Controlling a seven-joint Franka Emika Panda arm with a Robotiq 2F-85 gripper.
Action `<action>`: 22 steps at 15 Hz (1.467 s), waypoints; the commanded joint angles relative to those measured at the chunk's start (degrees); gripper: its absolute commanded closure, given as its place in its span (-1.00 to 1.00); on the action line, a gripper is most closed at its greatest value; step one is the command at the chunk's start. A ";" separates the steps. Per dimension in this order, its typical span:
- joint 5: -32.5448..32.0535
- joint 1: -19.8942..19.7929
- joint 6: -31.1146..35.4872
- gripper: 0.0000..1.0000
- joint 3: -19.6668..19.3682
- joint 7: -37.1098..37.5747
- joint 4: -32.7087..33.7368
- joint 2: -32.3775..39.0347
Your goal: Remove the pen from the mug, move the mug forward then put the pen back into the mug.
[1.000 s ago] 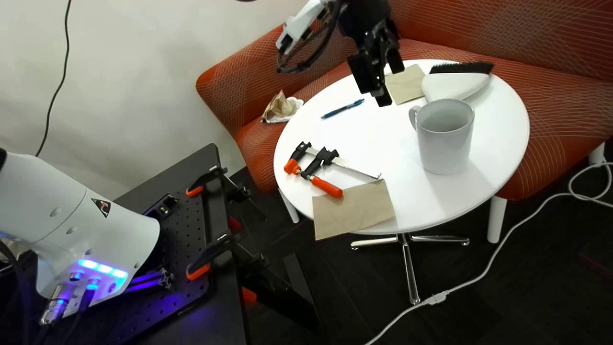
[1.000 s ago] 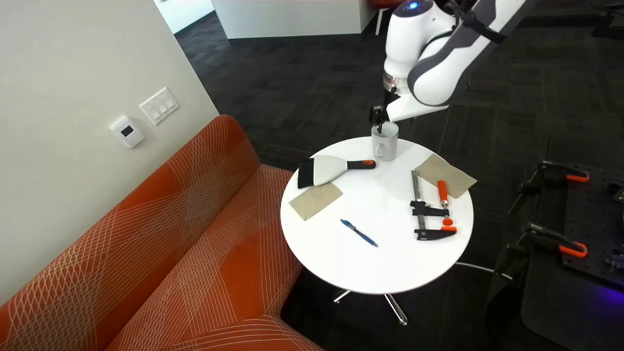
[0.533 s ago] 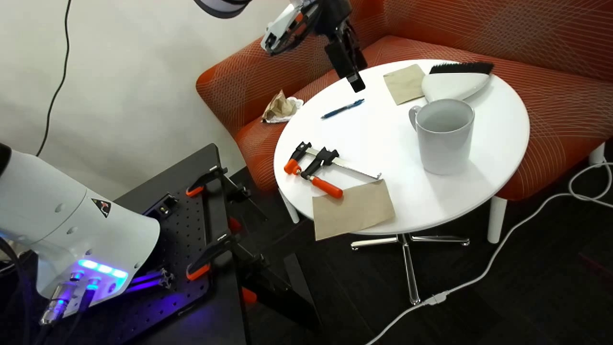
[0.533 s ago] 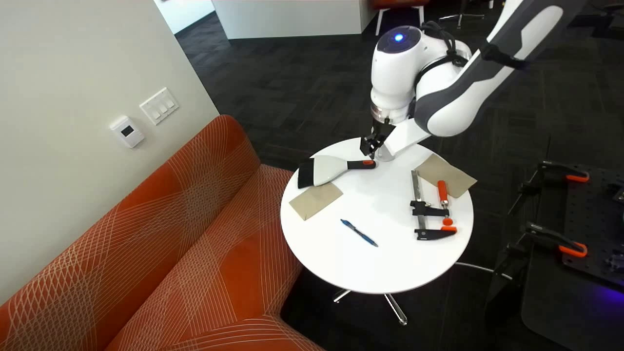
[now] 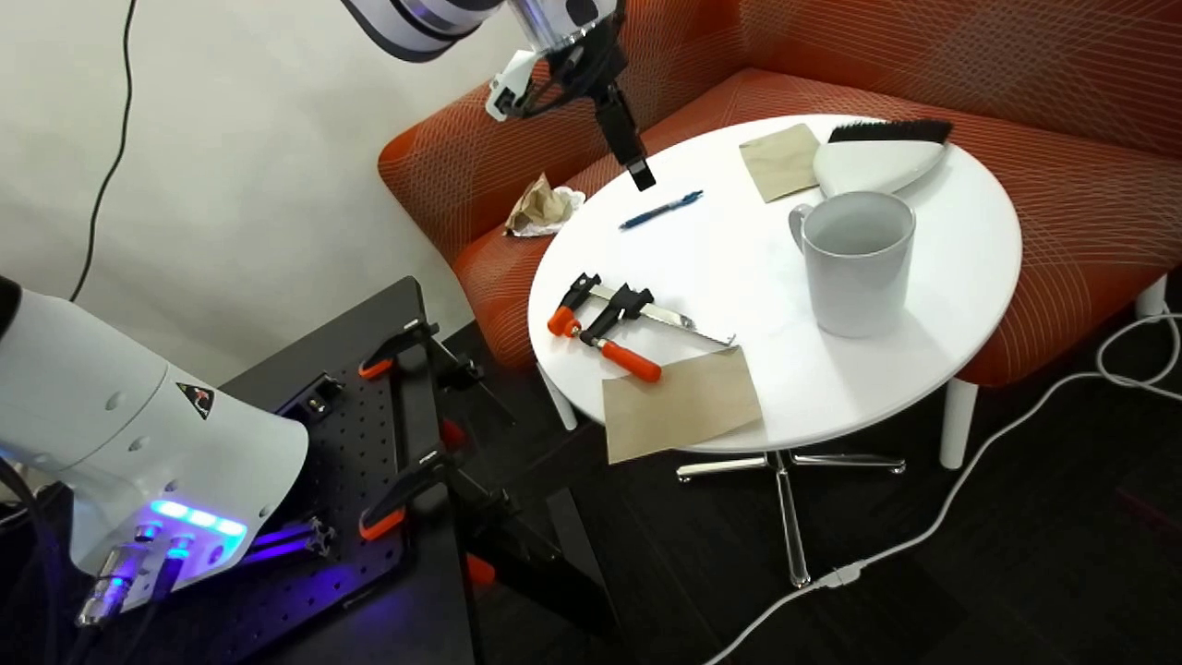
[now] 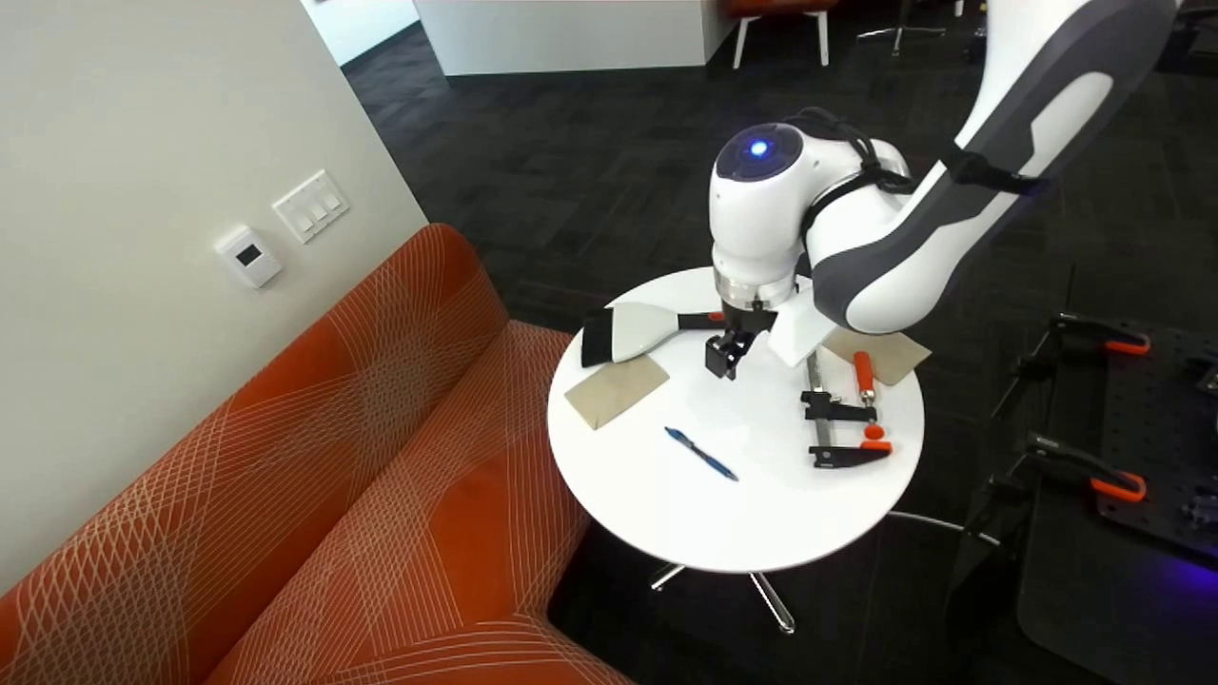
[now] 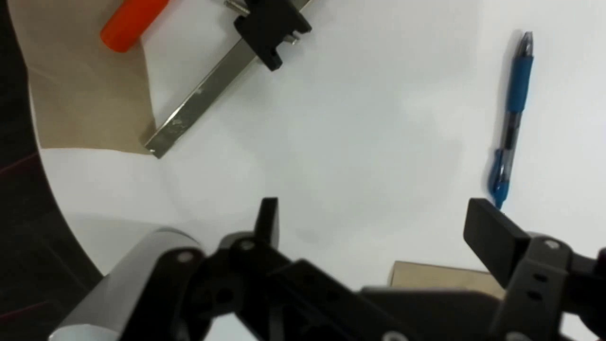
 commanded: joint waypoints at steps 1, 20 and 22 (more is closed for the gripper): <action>2.98 -2.82 -0.48 -1.00 4.36 -9.00 0.38 0.17; 5.57 -0.16 4.19 -1.00 4.82 -12.21 6.73 7.01; 6.58 0.29 4.48 -1.00 5.11 -12.86 7.84 8.64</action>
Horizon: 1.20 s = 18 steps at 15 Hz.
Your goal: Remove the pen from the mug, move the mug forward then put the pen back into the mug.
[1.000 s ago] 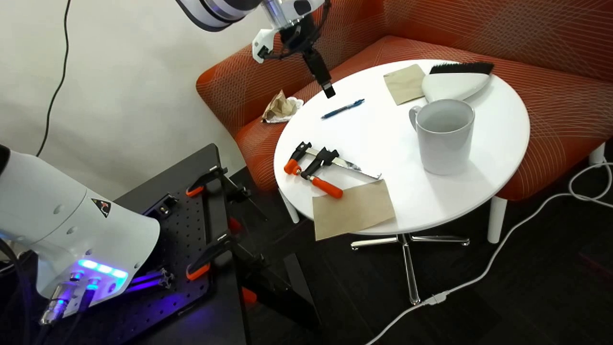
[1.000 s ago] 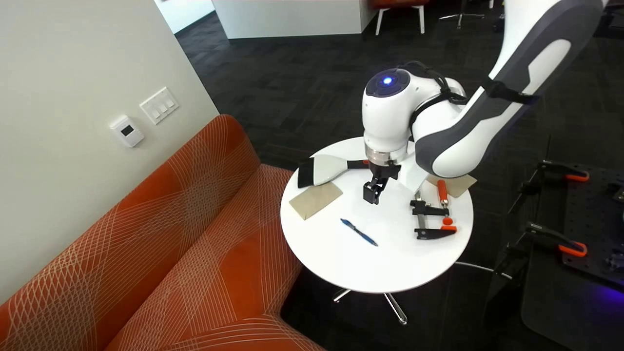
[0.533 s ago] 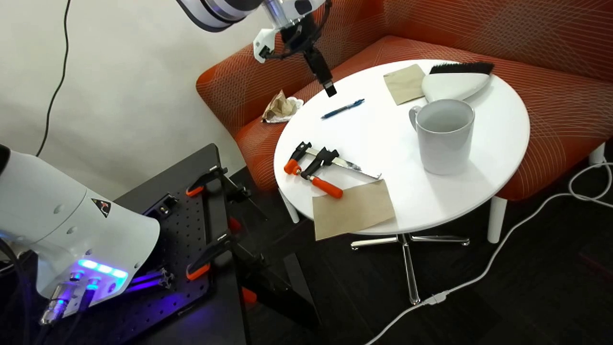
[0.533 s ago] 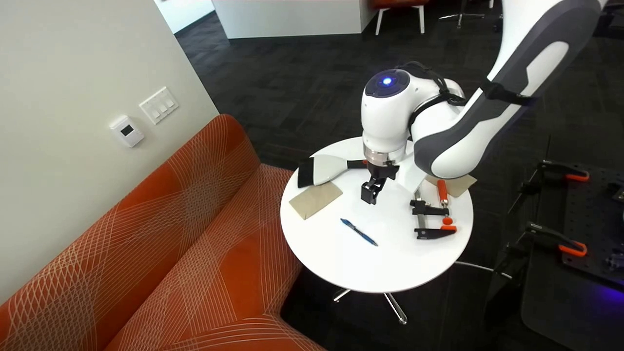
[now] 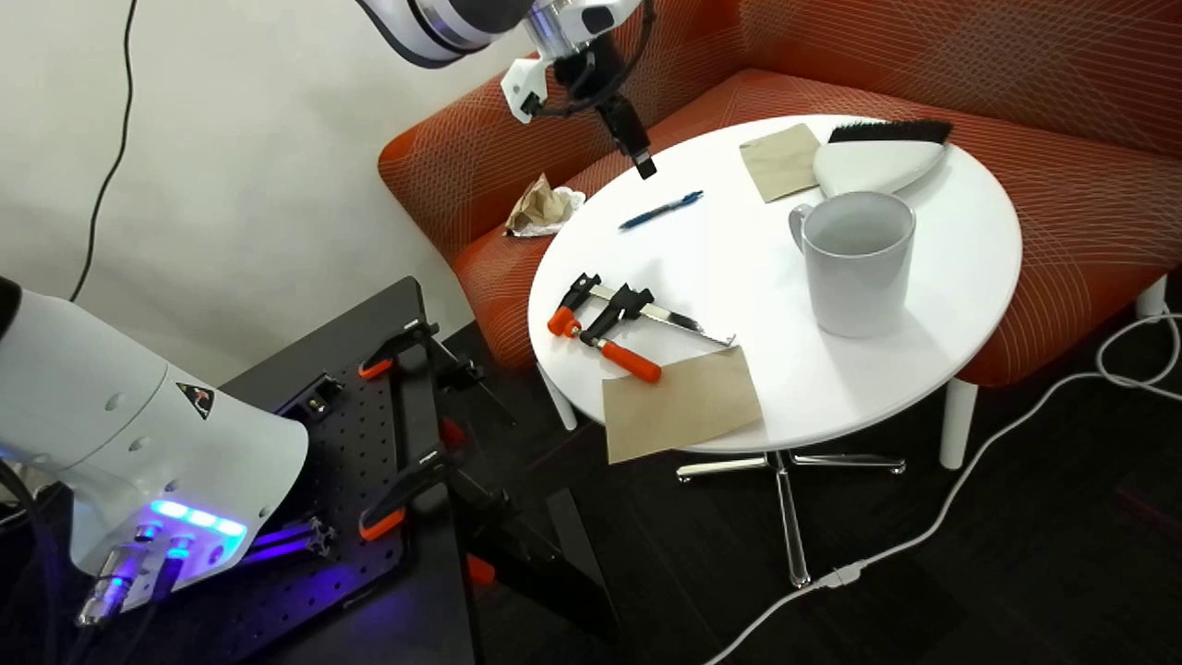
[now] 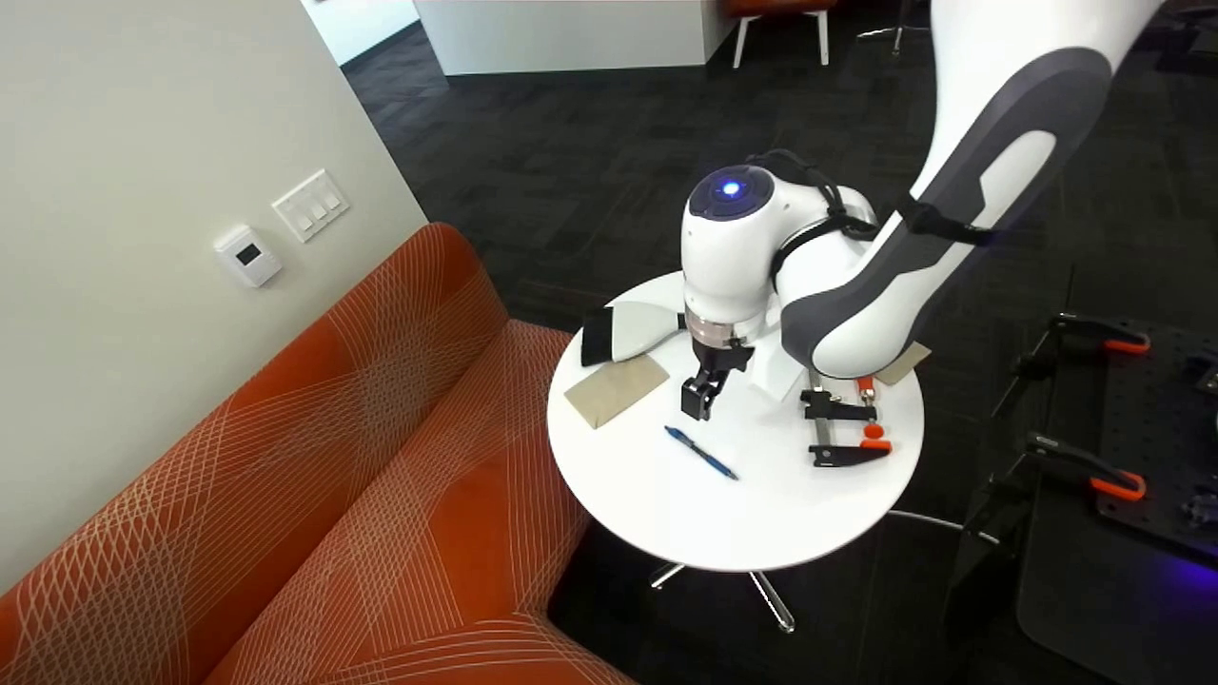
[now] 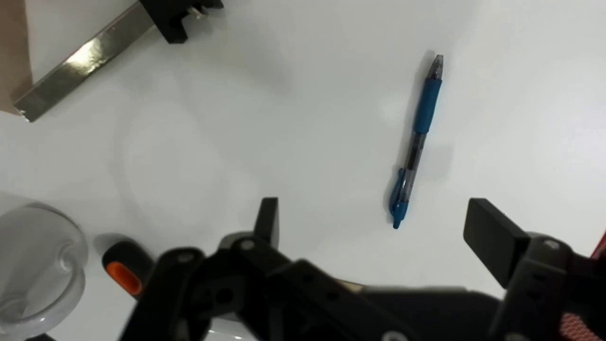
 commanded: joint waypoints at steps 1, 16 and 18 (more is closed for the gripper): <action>2.56 0.96 1.81 -1.00 0.24 -2.21 2.73 3.47; 10.53 0.82 4.72 -1.00 0.83 -8.80 9.76 13.00; 11.34 1.15 3.53 -1.00 0.50 -8.92 11.61 14.21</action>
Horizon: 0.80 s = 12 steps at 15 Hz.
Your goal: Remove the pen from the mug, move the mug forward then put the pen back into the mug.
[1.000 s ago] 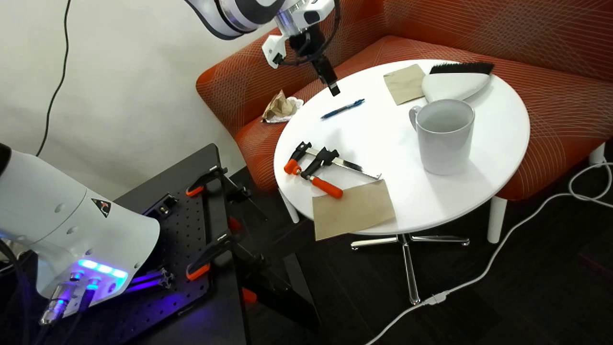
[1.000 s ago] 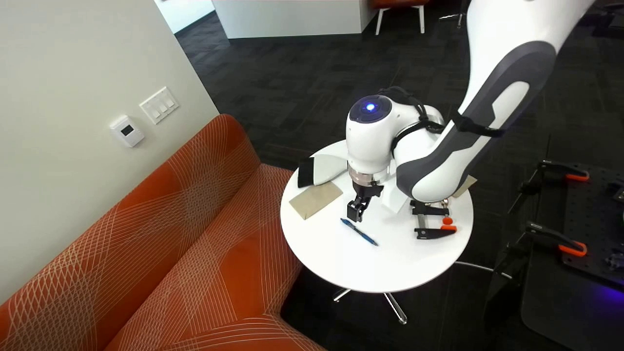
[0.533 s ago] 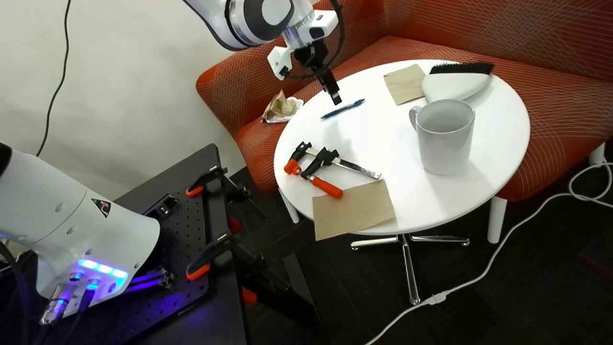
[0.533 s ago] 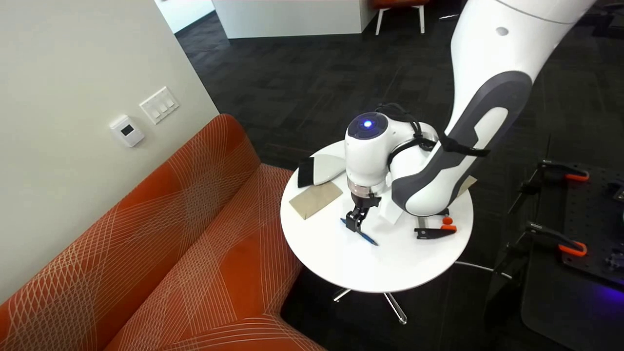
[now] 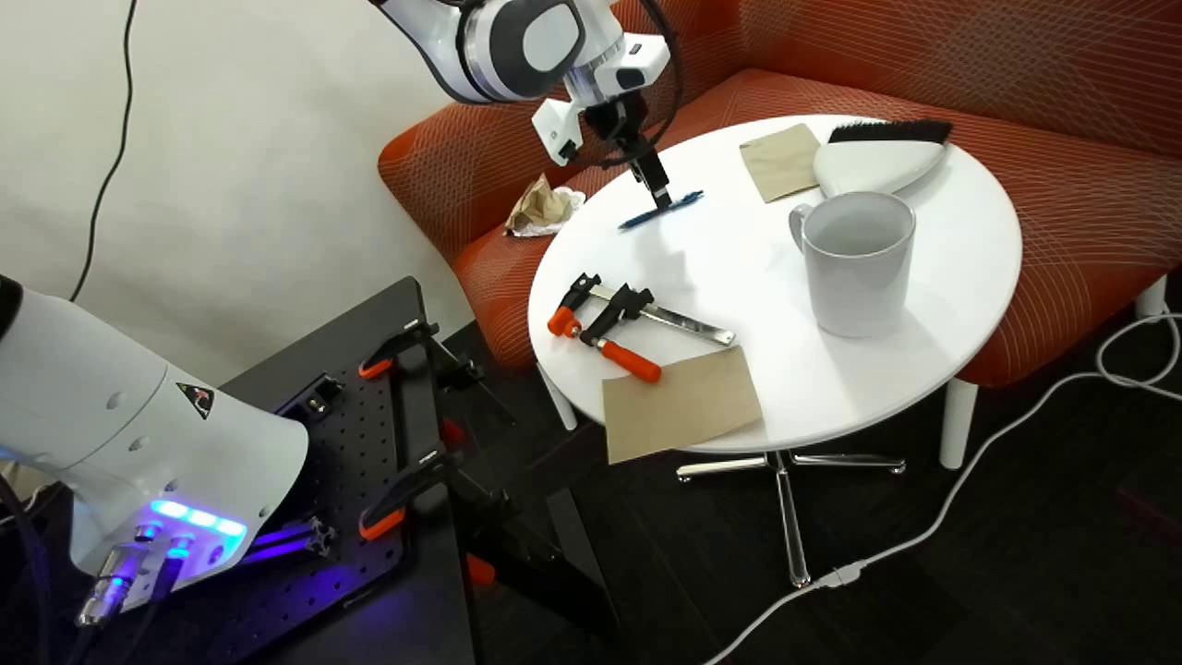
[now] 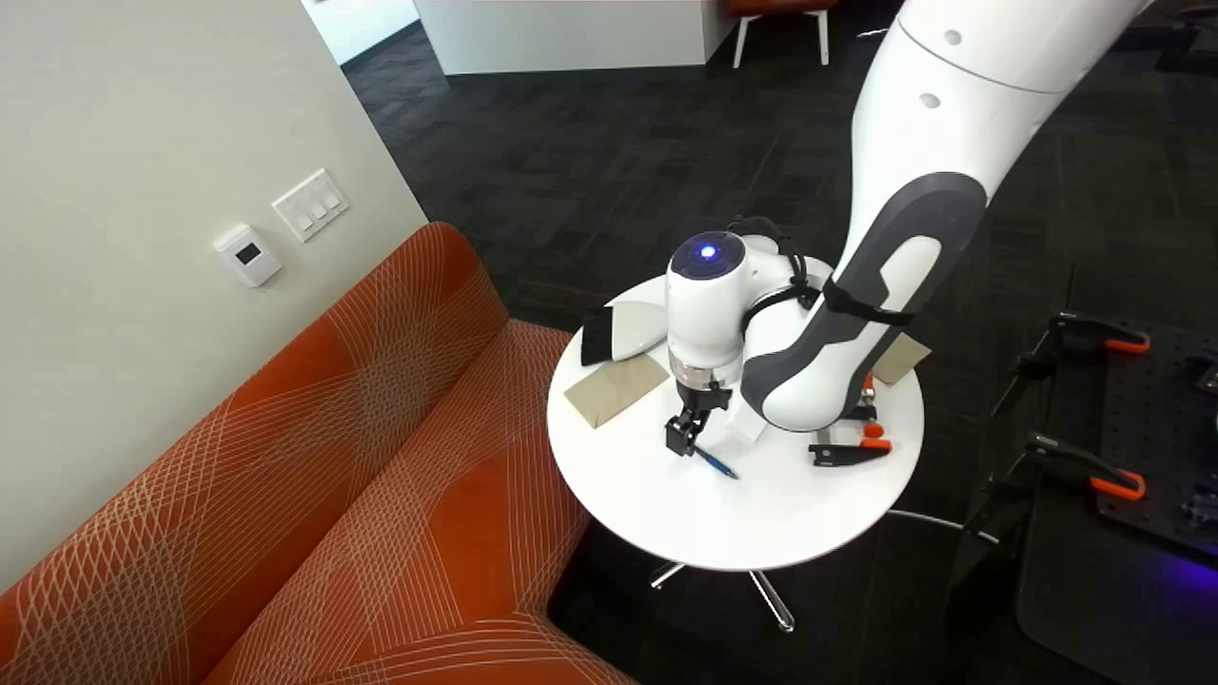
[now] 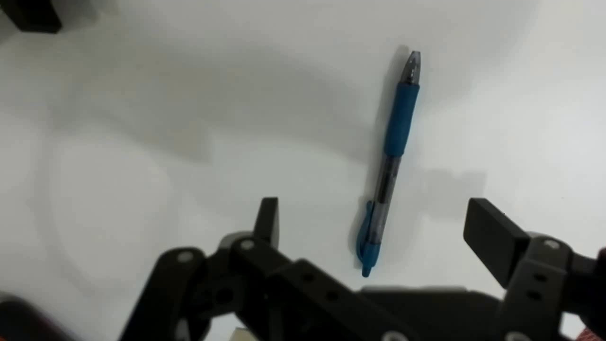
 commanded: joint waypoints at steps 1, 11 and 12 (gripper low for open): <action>2.45 -0.17 -0.79 -1.00 0.13 -2.16 3.85 2.59; 4.15 -0.14 -4.29 -1.00 -0.40 -1.67 10.14 6.89; 4.12 -0.08 -4.60 -1.00 -0.52 -1.58 10.52 7.16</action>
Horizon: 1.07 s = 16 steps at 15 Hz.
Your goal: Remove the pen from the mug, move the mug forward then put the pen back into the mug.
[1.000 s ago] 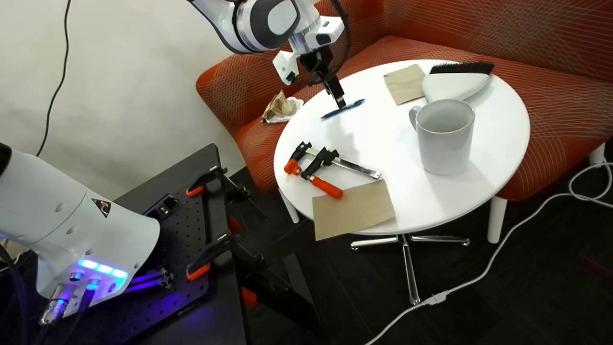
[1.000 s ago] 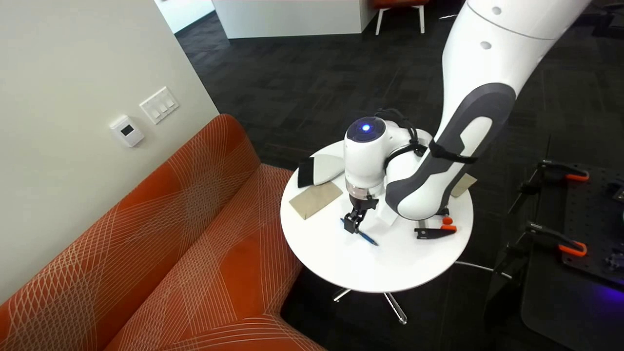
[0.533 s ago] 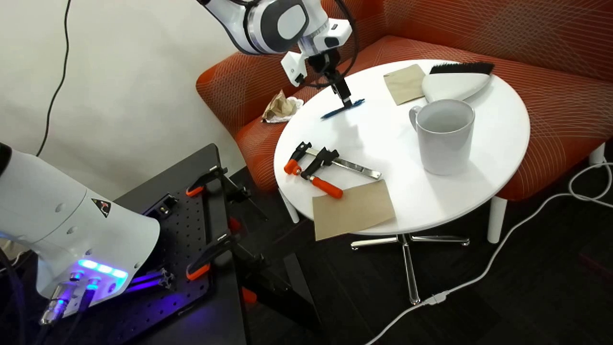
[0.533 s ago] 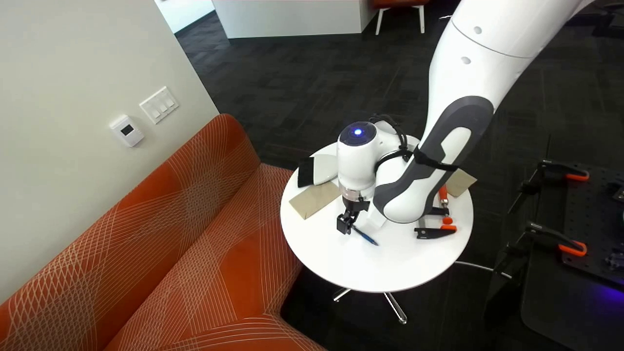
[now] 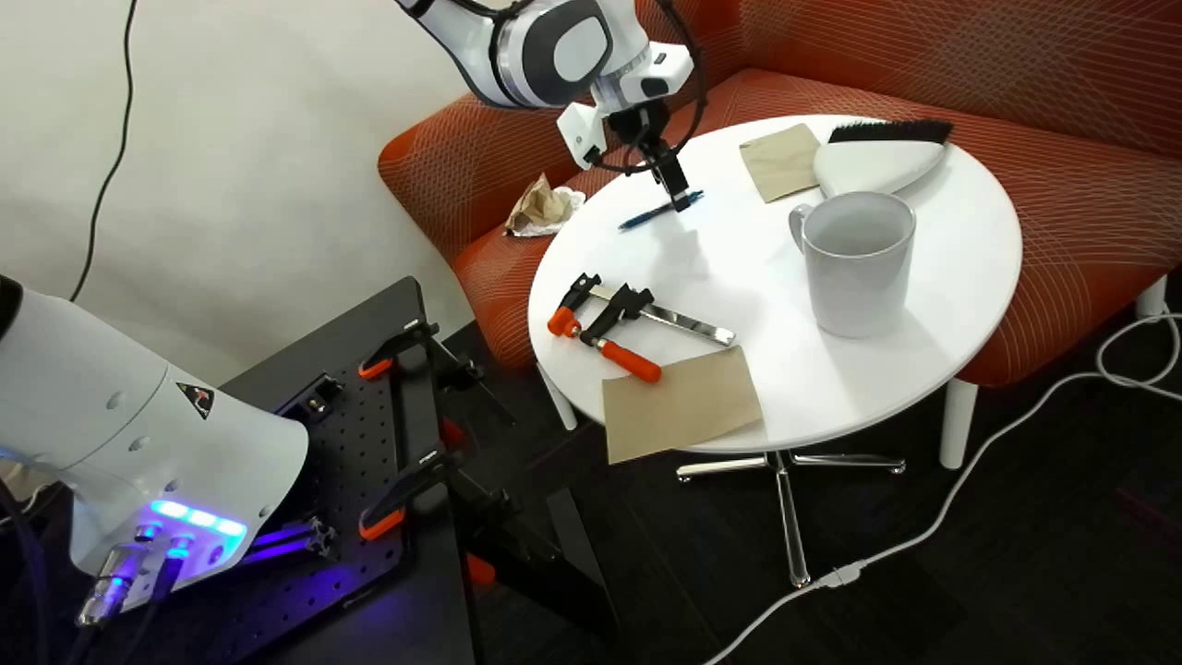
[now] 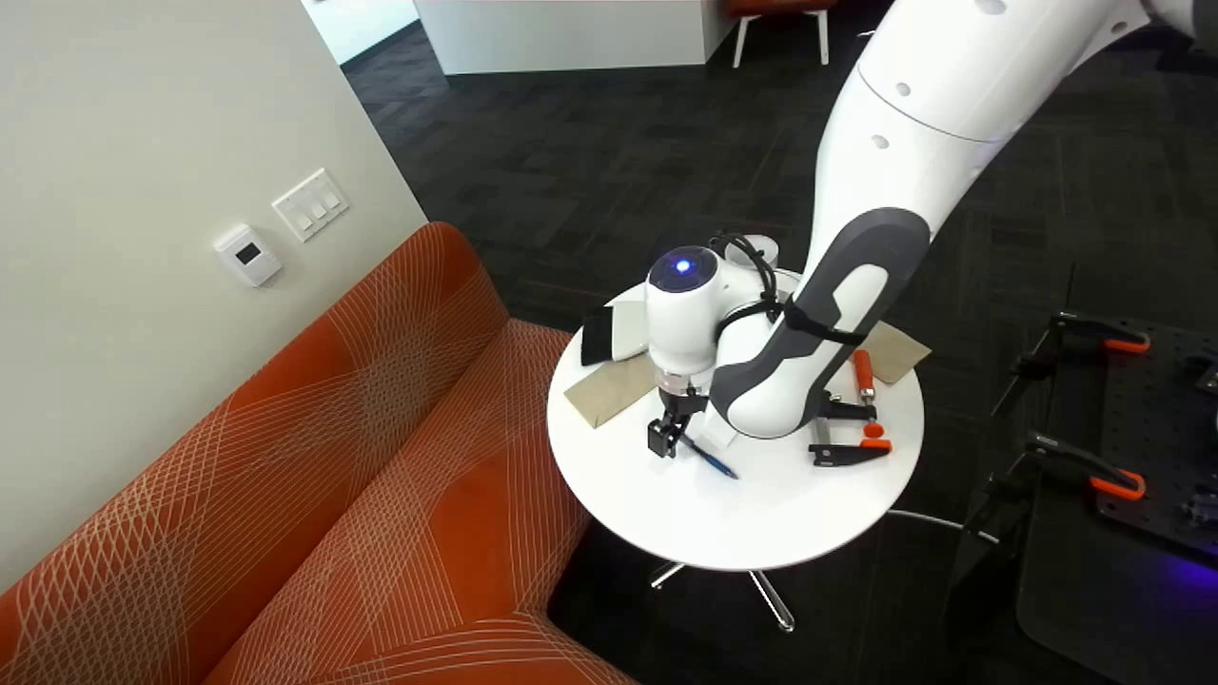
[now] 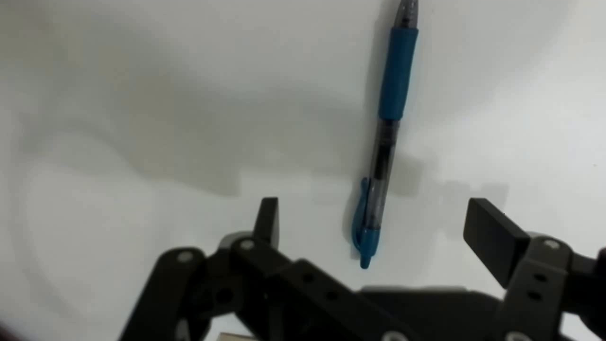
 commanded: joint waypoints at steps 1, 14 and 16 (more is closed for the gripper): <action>1.74 -0.01 -3.38 -1.00 -0.32 -1.40 3.04 1.31; 2.67 -1.17 -5.23 1.00 -0.22 -1.15 4.87 2.42; 3.15 -1.04 -4.82 0.92 -0.28 -0.88 3.60 1.13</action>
